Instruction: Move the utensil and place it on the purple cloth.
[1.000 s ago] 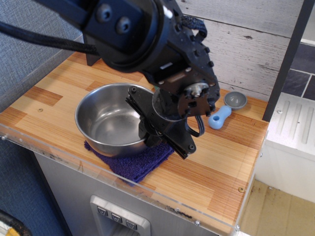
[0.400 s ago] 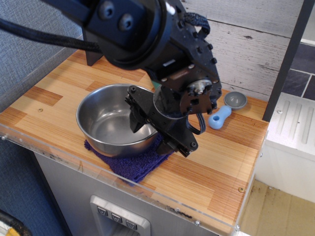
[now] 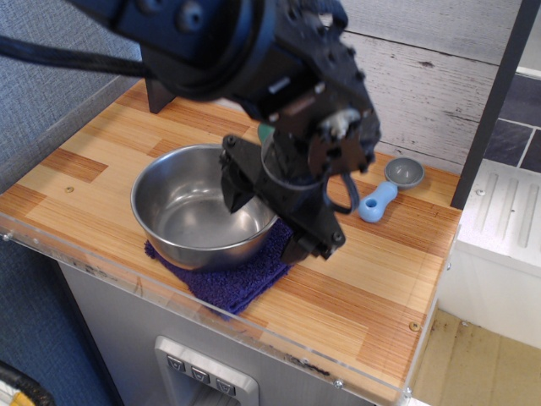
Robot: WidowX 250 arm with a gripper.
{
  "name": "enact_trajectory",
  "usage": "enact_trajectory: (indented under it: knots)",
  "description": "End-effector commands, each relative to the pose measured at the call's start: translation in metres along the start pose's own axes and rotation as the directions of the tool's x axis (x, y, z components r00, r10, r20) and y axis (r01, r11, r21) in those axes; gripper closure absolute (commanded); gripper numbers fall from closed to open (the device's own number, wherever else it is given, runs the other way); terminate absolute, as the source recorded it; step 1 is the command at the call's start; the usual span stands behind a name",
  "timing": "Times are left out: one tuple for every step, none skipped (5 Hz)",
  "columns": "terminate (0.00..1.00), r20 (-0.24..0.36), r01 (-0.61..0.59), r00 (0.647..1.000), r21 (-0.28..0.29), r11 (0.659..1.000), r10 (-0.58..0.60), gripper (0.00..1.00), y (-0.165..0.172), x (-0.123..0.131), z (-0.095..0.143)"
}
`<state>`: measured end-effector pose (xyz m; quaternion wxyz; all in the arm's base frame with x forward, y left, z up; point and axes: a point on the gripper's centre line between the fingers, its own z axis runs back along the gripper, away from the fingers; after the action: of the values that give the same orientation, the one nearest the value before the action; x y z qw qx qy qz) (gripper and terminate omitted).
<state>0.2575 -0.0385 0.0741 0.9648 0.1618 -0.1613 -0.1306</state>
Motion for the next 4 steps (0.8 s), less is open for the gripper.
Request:
enact_trajectory:
  knots:
    - [0.0, 0.154, -0.1, 0.979, -0.223, 0.97, 0.137, 0.0, 0.0262, 0.0115, 0.0484]
    - [0.0, 0.155, -0.143, 0.972, -0.219, 0.965, 0.179, 0.0, 0.0334, 0.0127, 0.0549]
    - [0.0, 0.155, -0.143, 0.972, -0.219, 0.965, 0.179, 0.0, 0.0334, 0.0127, 0.0549]
    - [0.0, 0.155, -0.143, 0.972, -0.219, 0.965, 0.179, 0.0, 0.0334, 0.0127, 0.0549]
